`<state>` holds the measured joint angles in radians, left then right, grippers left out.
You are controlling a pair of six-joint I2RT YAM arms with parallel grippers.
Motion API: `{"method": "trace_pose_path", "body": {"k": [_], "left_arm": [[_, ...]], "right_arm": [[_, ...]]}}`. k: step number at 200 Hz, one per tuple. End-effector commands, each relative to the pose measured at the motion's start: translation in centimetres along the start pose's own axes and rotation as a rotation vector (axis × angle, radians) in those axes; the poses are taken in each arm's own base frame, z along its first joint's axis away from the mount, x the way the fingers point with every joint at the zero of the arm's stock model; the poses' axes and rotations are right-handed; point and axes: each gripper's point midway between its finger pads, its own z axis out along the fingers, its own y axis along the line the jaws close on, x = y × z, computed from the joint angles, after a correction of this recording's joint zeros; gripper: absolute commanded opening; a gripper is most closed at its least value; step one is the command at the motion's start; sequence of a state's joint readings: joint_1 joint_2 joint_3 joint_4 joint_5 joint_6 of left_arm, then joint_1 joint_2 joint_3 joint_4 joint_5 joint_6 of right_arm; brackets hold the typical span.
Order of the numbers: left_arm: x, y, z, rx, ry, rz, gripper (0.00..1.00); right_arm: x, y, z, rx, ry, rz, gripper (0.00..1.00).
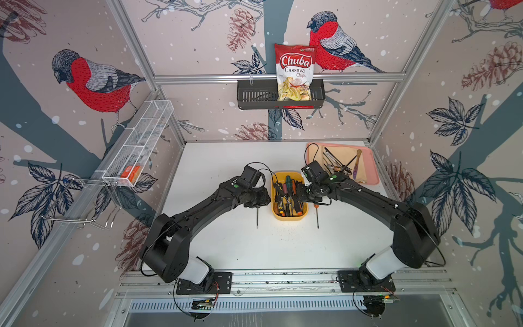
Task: Take out the screwdriver from the storage box
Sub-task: Pick up the screwdriver from the storage box.
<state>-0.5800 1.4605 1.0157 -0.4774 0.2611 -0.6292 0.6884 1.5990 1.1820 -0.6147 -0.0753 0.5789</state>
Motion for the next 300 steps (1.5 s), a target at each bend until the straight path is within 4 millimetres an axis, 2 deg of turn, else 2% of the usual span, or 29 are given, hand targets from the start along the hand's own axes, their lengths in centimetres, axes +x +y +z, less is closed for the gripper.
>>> {"method": "trace_pose_path", "body": {"k": [1,37,91,135,155,189,223,268,300], "left_arm": [[-0.2,-1.1,-0.7,0.057,-0.022,0.037,0.44],[1.2,-0.1,-0.6,0.043,-0.002,0.036,0.44],[1.6,0.3,-0.5,0.045,-0.001,0.025,0.44],[1.9,0.4,-0.2,0.044,0.005,0.016,0.44],[1.8,0.5,-0.3,0.044,0.002,0.013,0.44],[1.9,0.5,-0.3,0.042,0.0,0.009,0.44],[1.9,0.4,-0.4,0.047,-0.004,0.007,0.44],[1.8,0.1,-0.2,0.063,0.003,0.008,0.44],[1.7,-0.4,0.1,0.071,0.009,0.018,0.44]], "right_arm": [[0.3,-1.5,0.8,0.125,0.011,0.015,0.42],[0.9,-1.6,2.2,0.176,0.038,0.0,0.46],[2.3,-1.0,4.4,0.19,0.089,-0.03,0.44],[3.0,-1.6,5.5,0.218,0.114,-0.042,0.43],[3.2,-1.7,5.9,0.221,0.122,-0.044,0.4],[3.2,-1.6,6.0,0.222,0.121,-0.051,0.31],[2.7,-0.9,5.0,0.204,0.101,-0.055,0.24],[1.5,0.2,2.2,0.155,0.043,-0.047,0.21],[0.8,0.2,0.1,0.132,0.002,-0.029,0.2]]}}
